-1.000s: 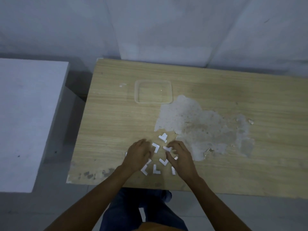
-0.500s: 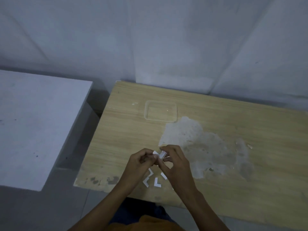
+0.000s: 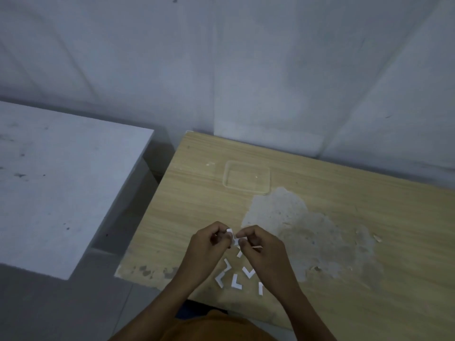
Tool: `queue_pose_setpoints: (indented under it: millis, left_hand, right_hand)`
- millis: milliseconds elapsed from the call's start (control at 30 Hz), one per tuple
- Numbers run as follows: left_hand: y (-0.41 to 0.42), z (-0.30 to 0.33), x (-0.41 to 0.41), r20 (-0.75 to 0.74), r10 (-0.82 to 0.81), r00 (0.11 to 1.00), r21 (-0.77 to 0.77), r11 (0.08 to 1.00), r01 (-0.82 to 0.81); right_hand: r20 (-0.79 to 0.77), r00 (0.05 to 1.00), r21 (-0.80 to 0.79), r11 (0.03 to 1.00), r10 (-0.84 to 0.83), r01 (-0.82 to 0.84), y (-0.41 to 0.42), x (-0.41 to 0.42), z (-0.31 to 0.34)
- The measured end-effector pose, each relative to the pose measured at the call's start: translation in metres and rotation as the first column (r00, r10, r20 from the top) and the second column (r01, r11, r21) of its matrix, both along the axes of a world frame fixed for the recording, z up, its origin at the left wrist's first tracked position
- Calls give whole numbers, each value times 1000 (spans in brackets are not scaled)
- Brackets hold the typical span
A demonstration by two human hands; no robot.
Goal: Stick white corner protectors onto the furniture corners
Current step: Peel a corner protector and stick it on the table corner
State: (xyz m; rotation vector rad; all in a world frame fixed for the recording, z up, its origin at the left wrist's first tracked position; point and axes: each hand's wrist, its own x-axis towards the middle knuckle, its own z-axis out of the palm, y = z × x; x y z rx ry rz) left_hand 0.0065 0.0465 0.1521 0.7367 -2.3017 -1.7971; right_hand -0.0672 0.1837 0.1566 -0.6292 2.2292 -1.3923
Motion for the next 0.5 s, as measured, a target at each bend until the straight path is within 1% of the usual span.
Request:
queue_pose_setpoints:
  millis: [100, 133, 167, 233, 333, 433, 500]
  left_hand:
    - [-1, 4, 0, -12, 17, 1000, 214, 977, -14]
    - [0, 5, 0, -25, 18, 1000, 273, 962, -11]
    - [0, 7, 0, -36, 25, 999, 302, 953, -13]
    - [-1, 8, 0, -52, 58, 997, 325, 945, -38]
    - [-5, 9, -1, -65, 123, 990, 334, 938, -94]
    - [-7, 11, -2, -102, 126, 987, 285, 954, -93]
    - [-9, 10, -2, -116, 101, 988, 224, 972, -73]
  right_hand:
    - [59, 992, -44, 992, -114, 117, -8, 1, 3]
    - [86, 986, -60, 987, -144, 150, -10, 1, 3]
    - [109, 981, -72, 983, -162, 170, -13, 1, 4]
    - [118, 981, -83, 983, -155, 166, -17, 2, 6]
    - [69, 993, -75, 992, -97, 103, -21, 1, 9]
    - [0, 998, -60, 996, -62, 62, -24, -2, 13]
    - [-44, 996, -59, 996, -75, 72, -26, -5, 15]
